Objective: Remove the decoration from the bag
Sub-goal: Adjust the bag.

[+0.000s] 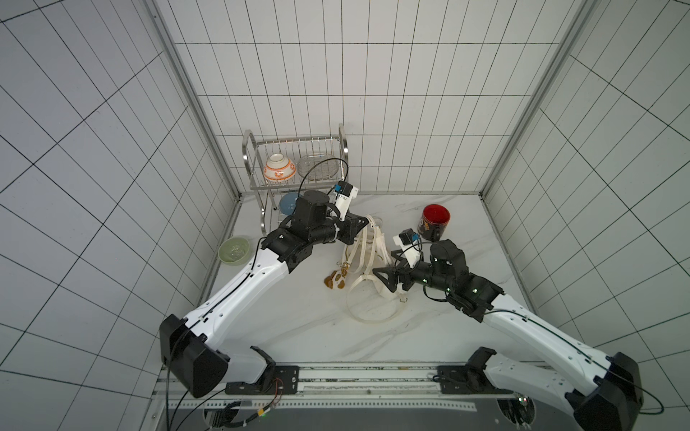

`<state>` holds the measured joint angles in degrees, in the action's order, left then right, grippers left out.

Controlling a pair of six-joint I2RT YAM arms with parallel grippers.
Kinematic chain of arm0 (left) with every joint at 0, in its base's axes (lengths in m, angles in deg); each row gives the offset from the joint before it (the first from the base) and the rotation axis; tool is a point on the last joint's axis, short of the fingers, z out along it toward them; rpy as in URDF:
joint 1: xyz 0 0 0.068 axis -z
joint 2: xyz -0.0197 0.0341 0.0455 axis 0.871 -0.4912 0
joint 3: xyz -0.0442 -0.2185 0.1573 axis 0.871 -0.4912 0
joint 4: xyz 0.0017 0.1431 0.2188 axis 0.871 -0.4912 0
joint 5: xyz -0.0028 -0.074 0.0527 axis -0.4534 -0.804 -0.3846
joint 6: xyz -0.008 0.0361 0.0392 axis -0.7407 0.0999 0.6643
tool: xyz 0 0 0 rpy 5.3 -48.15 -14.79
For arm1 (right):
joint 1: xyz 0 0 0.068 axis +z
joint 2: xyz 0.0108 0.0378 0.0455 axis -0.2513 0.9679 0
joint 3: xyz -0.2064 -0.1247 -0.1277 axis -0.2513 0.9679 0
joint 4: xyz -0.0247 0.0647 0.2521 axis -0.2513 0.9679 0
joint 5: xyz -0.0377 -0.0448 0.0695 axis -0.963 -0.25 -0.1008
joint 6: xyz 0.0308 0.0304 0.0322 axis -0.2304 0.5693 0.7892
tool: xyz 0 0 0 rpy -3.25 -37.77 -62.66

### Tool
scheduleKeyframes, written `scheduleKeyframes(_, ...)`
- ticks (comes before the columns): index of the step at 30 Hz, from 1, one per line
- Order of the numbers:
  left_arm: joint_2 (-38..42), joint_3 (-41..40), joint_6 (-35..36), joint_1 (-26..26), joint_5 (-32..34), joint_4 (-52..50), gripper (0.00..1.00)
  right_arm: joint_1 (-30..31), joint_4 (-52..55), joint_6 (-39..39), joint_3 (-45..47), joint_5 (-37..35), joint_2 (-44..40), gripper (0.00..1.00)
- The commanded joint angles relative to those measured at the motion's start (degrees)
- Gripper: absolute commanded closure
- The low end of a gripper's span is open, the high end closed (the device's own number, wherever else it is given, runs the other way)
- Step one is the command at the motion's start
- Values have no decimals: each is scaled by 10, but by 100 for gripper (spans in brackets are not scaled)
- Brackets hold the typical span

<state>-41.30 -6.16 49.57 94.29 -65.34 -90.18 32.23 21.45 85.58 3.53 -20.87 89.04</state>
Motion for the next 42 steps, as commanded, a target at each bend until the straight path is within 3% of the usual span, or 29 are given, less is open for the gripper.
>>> scheduleKeyframes(1, 11, 12, -21, 7, 20, 5, 100, 18, -24, -27, -34, -62, 31, 0)
scheduleKeyframes(5, 21, -9, -37, 19, 21, 19, 100, 24, -33, -29, -49, -60, 77, 3)
scheduleKeyframes(8, 28, -21, -48, 22, 18, 25, 100, 24, -52, -27, -53, -54, 98, 15)
scheduleKeyframes(10, 30, -24, -53, 22, 13, 27, 100, 24, -63, -26, -54, -48, 103, 31)
scheduleKeyframes(12, 28, -27, -56, 22, 11, 27, 100, 24, -75, -27, -52, -42, 101, 60)
scheduleKeyframes(13, 28, -27, -55, 22, 11, 27, 100, 24, -81, -26, -51, -38, 100, 67)
scheduleKeyframes(22, 32, -25, -13, 13, 17, 17, 99, 14, -117, -17, -36, 19, 78, 95)
scheduleKeyframes(31, 38, 15, 82, -69, -101, -57, 67, -30, -150, 49, -49, 133, 53, 100)
scheduleKeyframes(33, 41, 23, 109, -78, -127, -79, 70, -33, -152, 61, -55, 147, 54, 100)
scheduleKeyframes(34, 42, 25, 114, -82, -131, -88, 77, -34, -154, 65, -55, 151, 53, 100)
scheduleKeyframes(36, 42, 26, 116, -85, -127, -96, 75, -35, -162, 72, -55, 154, 50, 100)
scheduleKeyframes(42, 68, 5, 188, -86, -87, -158, 49, -49, -170, 99, -87, 185, 47, 100)
